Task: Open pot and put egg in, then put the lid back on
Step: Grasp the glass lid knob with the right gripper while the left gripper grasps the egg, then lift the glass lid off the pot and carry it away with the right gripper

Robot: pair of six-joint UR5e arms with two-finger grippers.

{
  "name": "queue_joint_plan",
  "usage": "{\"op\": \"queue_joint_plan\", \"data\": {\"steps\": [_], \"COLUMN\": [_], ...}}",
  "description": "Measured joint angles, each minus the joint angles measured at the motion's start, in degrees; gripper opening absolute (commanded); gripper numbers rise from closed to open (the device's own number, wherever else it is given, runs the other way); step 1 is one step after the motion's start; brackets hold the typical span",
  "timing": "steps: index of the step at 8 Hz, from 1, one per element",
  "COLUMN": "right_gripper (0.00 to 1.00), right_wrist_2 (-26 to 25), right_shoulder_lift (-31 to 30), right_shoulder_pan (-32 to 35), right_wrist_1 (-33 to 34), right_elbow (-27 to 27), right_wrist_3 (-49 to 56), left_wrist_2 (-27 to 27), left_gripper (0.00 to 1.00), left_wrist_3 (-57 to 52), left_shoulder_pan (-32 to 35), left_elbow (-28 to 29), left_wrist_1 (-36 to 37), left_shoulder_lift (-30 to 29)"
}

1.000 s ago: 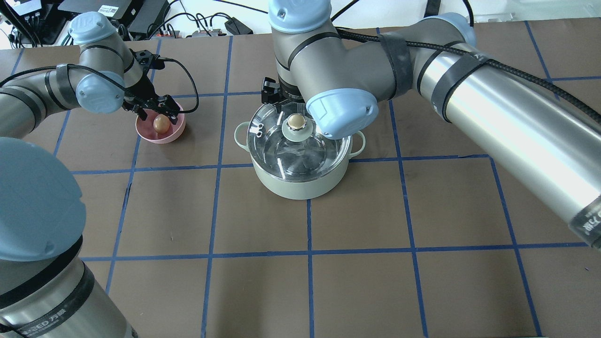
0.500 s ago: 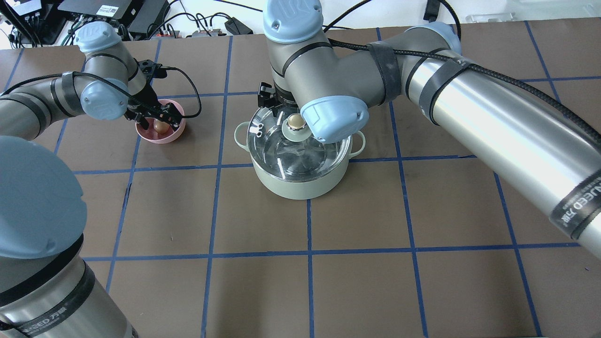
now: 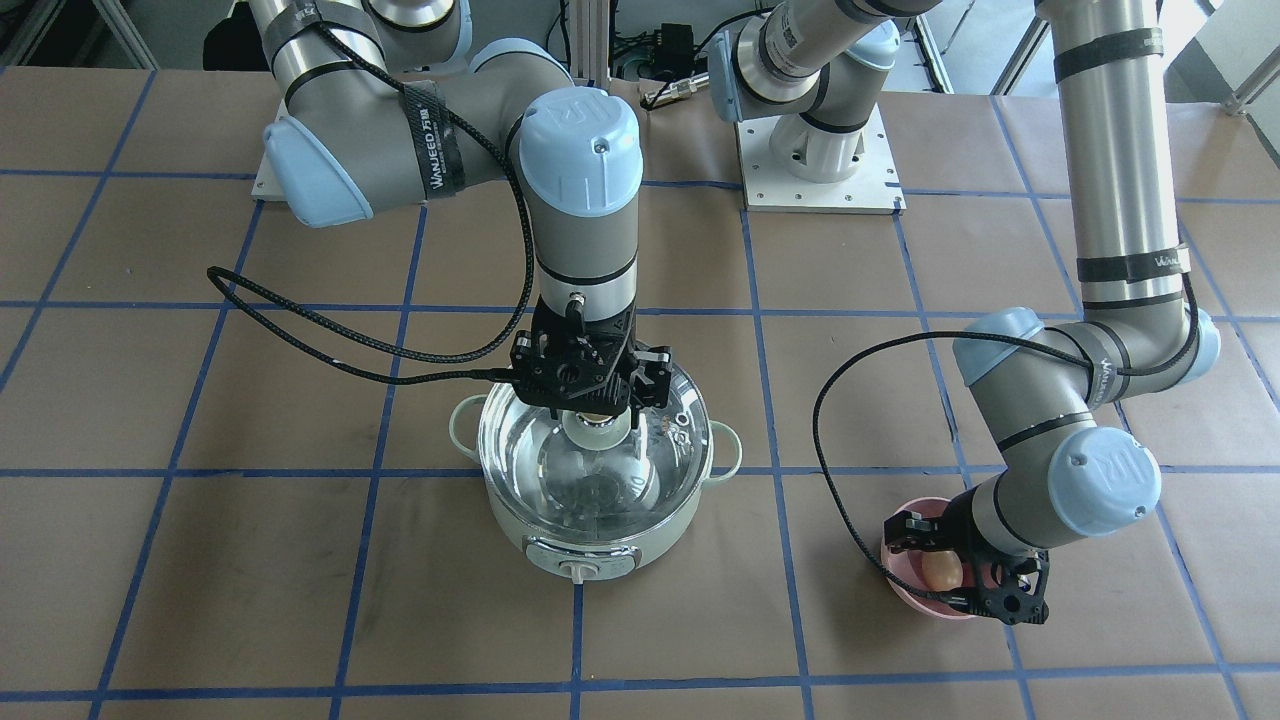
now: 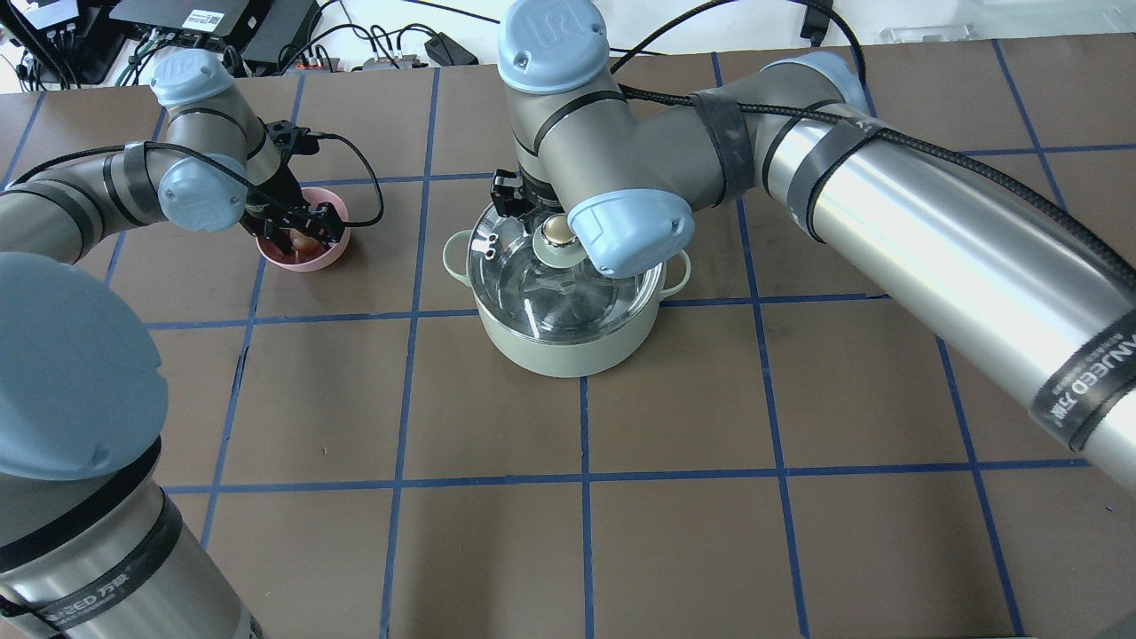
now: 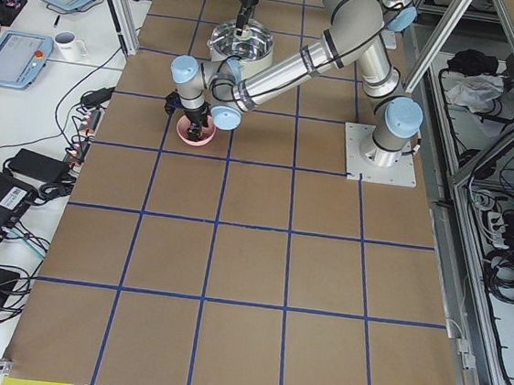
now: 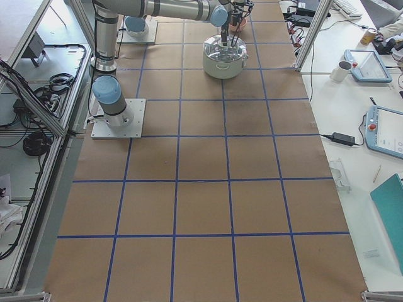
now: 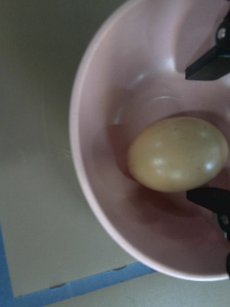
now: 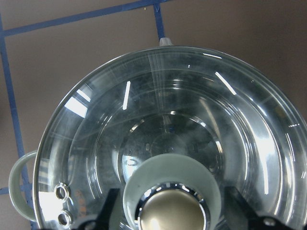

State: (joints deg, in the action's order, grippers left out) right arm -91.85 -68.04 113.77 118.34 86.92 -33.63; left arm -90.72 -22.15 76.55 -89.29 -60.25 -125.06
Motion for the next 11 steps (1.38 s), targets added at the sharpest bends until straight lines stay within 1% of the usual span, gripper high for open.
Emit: {"op": "queue_joint_plan", "data": {"steps": [1, 2, 4, 5, 6, 8, 10, 11], "right_gripper": [0.52, 0.35, 0.18, 0.09, 0.04, 0.0, 0.0, 0.0], "right_wrist_2": [0.0, 0.0, 0.0, -0.1, -0.1, -0.2, -0.6, -0.3], "right_shoulder_lift": [0.1, 0.1, 0.1, 0.0, -0.2, -1.3, -5.7, -8.7], "right_shoulder_pan": [0.0, 0.0, 0.0, 0.0, 0.0, -0.2, -2.9, -6.2], "right_wrist_1": [0.0, 0.0, 0.1, 0.0, -0.2, -1.9, -5.3, -7.5], "right_elbow": [0.2, 0.2, 0.0, -0.2, -0.6, -1.3, -1.8, -1.8], "right_wrist_3": [0.1, 0.3, 0.6, 1.2, 2.0, 3.2, 8.7, 12.0], "left_wrist_2": [0.0, 0.1, 0.1, 0.2, 0.3, 0.4, 0.6, 0.7], "left_gripper": [0.29, 0.28, 0.28, 0.3, 0.72, 0.84, 0.84, 0.83], "left_wrist_3": [0.0, 0.0, 0.0, 0.0, -0.1, -0.3, -0.6, -1.0], "left_shoulder_pan": [0.0, 0.0, 0.0, 0.0, 0.0, 0.0, 0.0, 0.0], "left_elbow": [0.0, 0.0, 0.0, 0.0, 0.1, 0.5, 0.9, 0.9], "left_wrist_1": [0.2, 0.3, 0.4, 0.4, 0.4, 0.4, 1.2, 2.4], "left_shoulder_lift": [0.0, -0.1, 0.0, 0.2, 0.4, 1.0, 1.3, 1.2]}}
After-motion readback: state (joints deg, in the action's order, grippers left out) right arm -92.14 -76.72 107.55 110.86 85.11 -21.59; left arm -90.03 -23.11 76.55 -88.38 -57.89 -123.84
